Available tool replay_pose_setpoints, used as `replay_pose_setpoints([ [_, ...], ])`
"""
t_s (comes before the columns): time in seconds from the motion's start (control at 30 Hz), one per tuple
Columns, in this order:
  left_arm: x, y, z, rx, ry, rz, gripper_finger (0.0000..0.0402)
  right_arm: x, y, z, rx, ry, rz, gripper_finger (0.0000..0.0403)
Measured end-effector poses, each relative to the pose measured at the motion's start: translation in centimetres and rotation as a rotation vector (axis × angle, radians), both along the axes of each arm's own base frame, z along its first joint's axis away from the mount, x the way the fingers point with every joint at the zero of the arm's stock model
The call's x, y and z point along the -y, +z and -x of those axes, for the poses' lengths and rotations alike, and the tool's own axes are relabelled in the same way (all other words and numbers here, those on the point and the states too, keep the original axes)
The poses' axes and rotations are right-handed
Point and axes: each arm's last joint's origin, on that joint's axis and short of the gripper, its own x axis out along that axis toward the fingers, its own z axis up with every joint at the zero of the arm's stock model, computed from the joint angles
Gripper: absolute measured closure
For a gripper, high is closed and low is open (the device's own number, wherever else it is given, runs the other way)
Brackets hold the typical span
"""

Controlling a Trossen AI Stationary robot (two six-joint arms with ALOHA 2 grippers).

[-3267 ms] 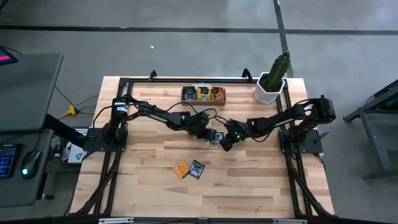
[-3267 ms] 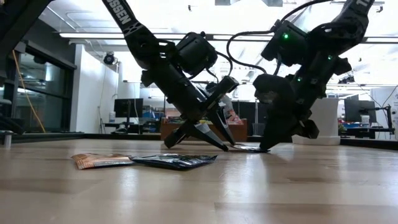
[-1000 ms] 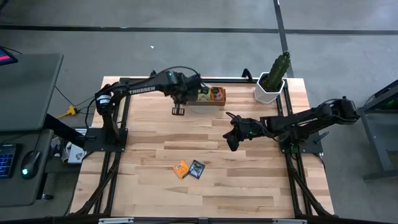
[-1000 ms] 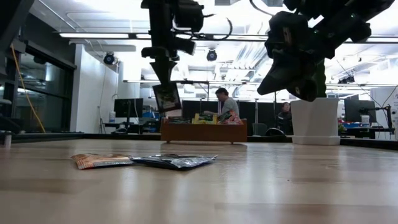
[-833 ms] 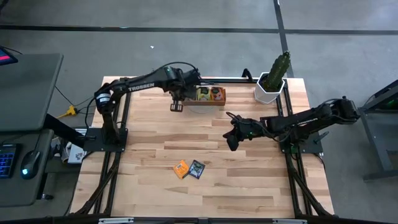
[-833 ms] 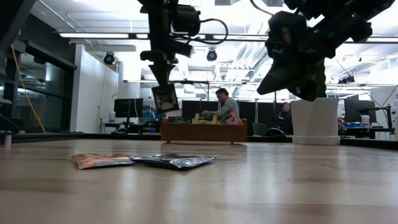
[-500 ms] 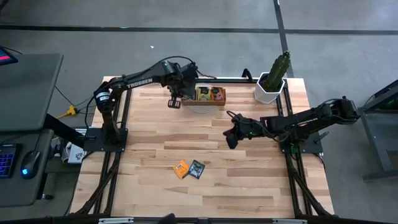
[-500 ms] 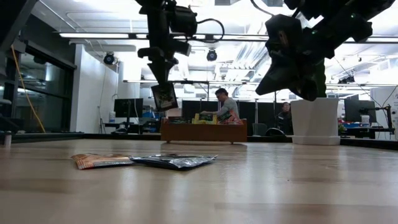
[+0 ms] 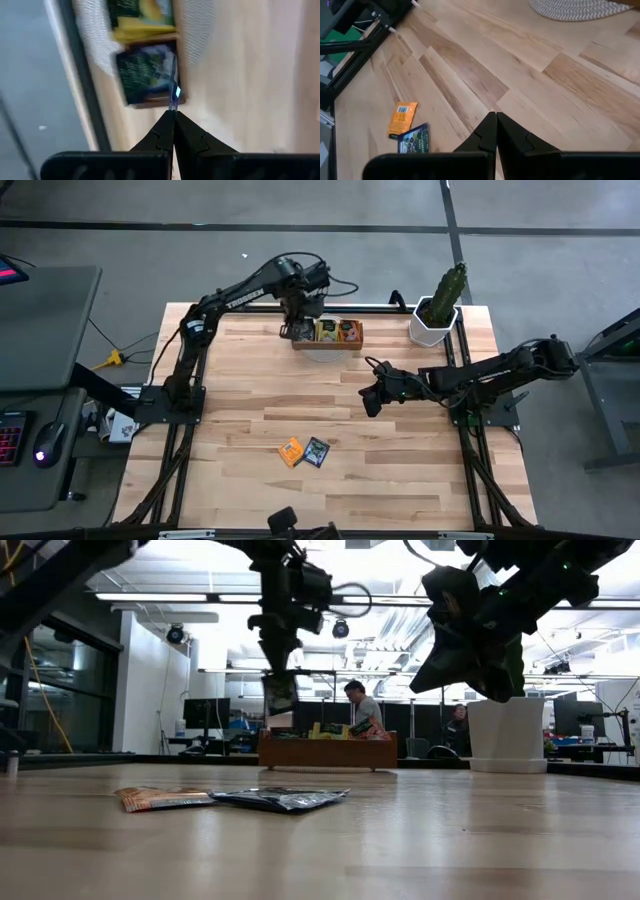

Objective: Pick & Place Tea
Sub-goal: Put the right purple tea bag in the left compartment of the organizer

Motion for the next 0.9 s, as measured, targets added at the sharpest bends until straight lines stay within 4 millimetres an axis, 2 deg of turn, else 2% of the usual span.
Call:
replay_pose_setpoints([
  [0.37, -0.6, -3.3, -2.0, -0.055, 0.034, 0.032, 0.0401, 0.1, 0.0, 0.0, 0.004, -0.031, 0.002, 0.0394],
  [0.67, -1.3, -4.5, -2.8, -0.063, 0.111, -0.033, 0.0401, 0.1, 0.0, 0.0, 0.002, -0.031, 0.000, 0.0398],
  [0.9, -1.4, -5.8, -3.0, -0.109, 0.122, -0.006, 0.0401, 0.1, 0.0, 0.0, 0.001, -0.029, -0.001, 0.0397],
])
